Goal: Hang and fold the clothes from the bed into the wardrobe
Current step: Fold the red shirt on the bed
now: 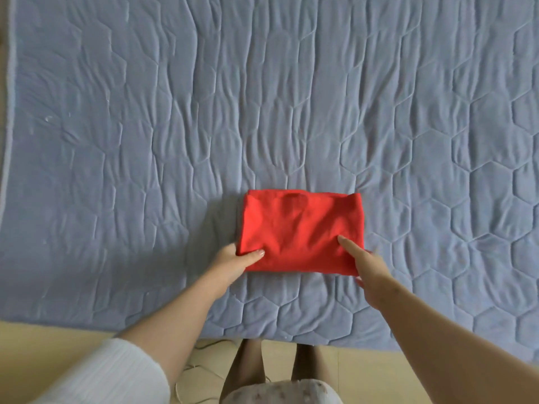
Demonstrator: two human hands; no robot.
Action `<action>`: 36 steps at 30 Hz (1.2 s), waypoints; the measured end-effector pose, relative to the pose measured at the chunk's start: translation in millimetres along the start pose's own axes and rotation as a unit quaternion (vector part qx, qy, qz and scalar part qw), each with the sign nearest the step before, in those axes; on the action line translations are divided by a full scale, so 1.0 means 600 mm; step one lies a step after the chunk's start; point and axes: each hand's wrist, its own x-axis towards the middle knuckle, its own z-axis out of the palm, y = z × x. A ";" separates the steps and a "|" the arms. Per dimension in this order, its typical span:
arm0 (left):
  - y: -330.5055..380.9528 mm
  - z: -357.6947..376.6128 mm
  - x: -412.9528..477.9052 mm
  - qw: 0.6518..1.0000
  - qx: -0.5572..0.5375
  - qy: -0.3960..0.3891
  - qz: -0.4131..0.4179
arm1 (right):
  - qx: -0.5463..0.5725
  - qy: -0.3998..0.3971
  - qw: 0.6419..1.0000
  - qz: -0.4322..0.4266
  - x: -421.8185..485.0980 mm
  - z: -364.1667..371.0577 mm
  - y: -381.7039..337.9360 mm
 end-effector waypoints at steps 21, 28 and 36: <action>0.058 0.048 0.022 0.954 0.127 0.229 0.147 | -0.059 0.095 0.965 -0.239 0.027 0.026 -0.044; 0.062 0.054 0.038 0.935 0.196 0.259 0.144 | -0.211 0.212 0.931 -0.211 0.037 0.037 -0.039; 0.069 0.097 0.049 0.715 0.514 0.188 0.435 | -0.553 0.114 0.712 -0.417 0.040 0.079 -0.020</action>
